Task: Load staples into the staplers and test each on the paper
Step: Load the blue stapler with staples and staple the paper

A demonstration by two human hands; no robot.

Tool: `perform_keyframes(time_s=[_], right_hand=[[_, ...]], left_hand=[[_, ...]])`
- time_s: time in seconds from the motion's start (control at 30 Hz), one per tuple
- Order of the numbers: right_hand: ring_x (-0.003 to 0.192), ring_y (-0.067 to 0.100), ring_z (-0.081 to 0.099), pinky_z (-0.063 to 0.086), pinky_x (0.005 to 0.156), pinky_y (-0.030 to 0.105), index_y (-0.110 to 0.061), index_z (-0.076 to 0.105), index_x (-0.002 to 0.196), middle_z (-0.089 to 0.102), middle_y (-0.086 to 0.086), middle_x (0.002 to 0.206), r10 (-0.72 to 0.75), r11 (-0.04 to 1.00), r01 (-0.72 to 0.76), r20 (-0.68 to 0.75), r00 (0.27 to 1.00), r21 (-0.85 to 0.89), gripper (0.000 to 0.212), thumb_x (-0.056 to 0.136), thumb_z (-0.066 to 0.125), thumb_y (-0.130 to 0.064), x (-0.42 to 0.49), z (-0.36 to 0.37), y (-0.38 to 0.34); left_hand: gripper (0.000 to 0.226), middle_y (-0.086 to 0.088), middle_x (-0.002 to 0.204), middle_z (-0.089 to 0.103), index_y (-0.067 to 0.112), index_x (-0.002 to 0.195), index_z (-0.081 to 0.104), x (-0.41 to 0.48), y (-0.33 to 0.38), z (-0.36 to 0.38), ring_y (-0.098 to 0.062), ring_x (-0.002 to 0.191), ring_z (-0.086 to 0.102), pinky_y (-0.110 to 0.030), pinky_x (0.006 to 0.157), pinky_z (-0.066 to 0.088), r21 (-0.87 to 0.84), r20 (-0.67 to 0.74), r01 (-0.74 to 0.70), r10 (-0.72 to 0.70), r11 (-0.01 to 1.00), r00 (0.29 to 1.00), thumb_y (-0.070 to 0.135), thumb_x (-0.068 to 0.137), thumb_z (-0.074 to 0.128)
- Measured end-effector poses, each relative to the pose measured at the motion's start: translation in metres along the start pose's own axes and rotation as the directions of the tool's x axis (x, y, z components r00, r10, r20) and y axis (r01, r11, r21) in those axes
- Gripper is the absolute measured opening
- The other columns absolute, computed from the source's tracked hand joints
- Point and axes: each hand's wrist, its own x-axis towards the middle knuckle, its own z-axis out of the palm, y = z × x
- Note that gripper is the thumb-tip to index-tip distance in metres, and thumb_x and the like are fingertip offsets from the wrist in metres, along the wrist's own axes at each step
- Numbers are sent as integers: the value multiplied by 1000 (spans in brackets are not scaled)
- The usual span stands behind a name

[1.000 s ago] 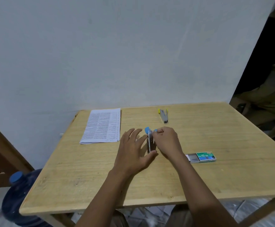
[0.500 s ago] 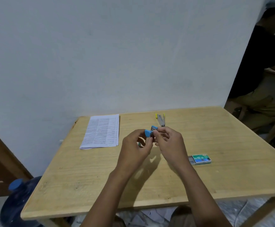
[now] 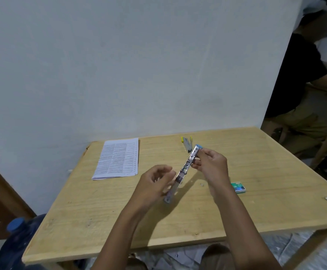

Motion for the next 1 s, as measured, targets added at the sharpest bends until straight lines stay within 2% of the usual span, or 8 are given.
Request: perform_keyframes(time_s=[0.07, 0.17, 0.27, 0.4, 0.53, 0.63, 0.77, 1.0], right_hand=[[60, 12, 65, 59, 70, 31, -2, 70, 99, 72, 7, 79, 47, 999, -46, 141, 989, -7, 14, 95, 63, -13, -5, 0, -4], [61, 16, 62, 57, 69, 30, 0, 71, 102, 70, 4, 69, 85, 996, -86, 339, 937, -12, 19, 95, 63, -16, -18, 8, -8], [67, 11, 67, 54, 72, 22, -15, 69, 105, 75, 2, 77, -12, 987, 60, 304, 953, -150, 13, 93, 66, -18, -25, 19, -8], [85, 1, 68, 51, 78, 22, -39, 63, 108, 71, -15, 96, -287, 875, 362, 256, 923, -322, 18, 96, 62, -25, -29, 21, 6], [92, -2, 64, 51, 82, 24, -37, 69, 110, 68, -22, 104, -457, 706, 561, 329, 827, -432, 19, 97, 60, -27, -37, 18, 14], [90, -1, 62, 52, 82, 29, -31, 71, 114, 69, -18, 105, -514, 614, 623, 353, 782, -486, 21, 97, 60, -25, -38, 17, 13], [86, 0, 62, 53, 78, 31, -29, 70, 114, 68, -17, 104, -557, 540, 671, 382, 737, -508, 20, 96, 62, -25, -37, 18, 9], [85, 4, 63, 55, 73, 37, -22, 70, 94, 67, -14, 93, -623, 491, 748, 421, 660, -447, 8, 90, 63, -23, -38, 20, 18]], left_hand=[[30, -20, 110, 72, 11, 109, 68, -4, 3, 2, -37, 89, 72, -44, 76, 58, -97, 144, 138, -124, 986, 982, 36, 93, 62], [44, -18, 86, 70, 7, 102, 64, -8, 12, 15, -29, 58, 64, -34, 58, 53, -253, 301, 245, -164, 936, 939, 45, 101, 42], [37, -7, 59, 50, 10, 91, 52, -5, 12, 25, -15, 35, 39, -23, 41, 34, -456, 291, 276, -151, 846, 945, 42, 102, 38], [35, 0, 56, 39, 12, 85, 52, -2, 5, 28, -8, 33, 28, -20, 38, 23, -601, 265, 266, -126, 754, 956, 39, 103, 39], [42, 0, 55, 40, 9, 76, 51, 0, 5, 27, -8, 33, 29, -22, 40, 24, -607, 257, 262, -126, 751, 958, 41, 102, 41], [51, 0, 51, 39, 10, 64, 49, 0, 5, 26, -8, 33, 29, -22, 42, 23, -566, 244, 259, -141, 782, 960, 44, 101, 42], [48, -2, 57, 38, 10, 67, 53, 0, 7, 23, -8, 34, 28, -23, 43, 21, -543, 222, 234, -130, 807, 966, 43, 101, 44], [35, 1, 50, 38, 9, 99, 62, 3, 10, 24, -7, 31, 31, -21, 38, 23, -593, 143, 207, -151, 778, 978, 38, 103, 44]])
